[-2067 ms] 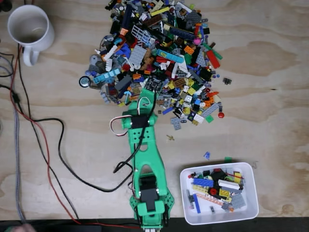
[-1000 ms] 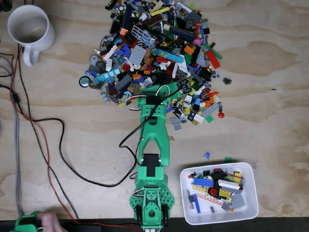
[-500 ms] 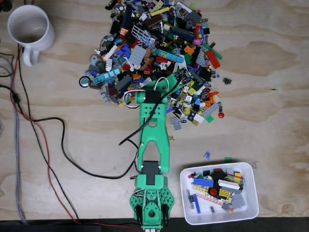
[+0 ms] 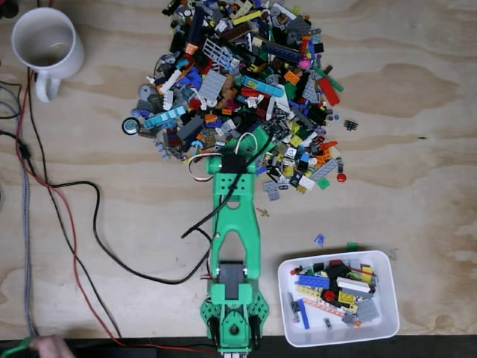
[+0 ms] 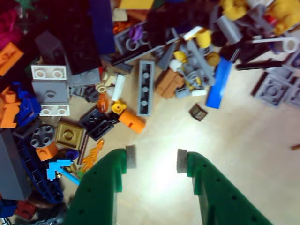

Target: Find the closest Lego and put it in the bin.

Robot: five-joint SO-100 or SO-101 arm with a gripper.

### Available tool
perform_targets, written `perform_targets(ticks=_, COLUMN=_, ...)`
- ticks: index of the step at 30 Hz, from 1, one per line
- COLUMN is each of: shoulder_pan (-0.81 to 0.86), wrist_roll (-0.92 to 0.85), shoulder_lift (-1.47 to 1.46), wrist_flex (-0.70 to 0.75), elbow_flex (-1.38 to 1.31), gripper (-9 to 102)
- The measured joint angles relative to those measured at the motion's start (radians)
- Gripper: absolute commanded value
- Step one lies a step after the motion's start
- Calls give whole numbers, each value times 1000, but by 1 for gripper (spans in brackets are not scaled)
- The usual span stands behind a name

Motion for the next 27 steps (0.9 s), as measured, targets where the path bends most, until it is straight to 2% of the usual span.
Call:
perform_targets(ticks=12, shoulder_pan=34, wrist_roll=-2, shoulder_lift=-206, wrist_flex=-133, elbow_flex=-26, gripper=13)
perform_targets(ticks=22, shoulder_pan=35, wrist_roll=-8, shoulder_lift=-262, wrist_flex=-152, elbow_flex=-84, gripper=10)
perform_targets(ticks=27, shoulder_pan=35, wrist_roll=-23, shoulder_lift=-287, wrist_flex=-158, elbow_flex=-92, gripper=12)
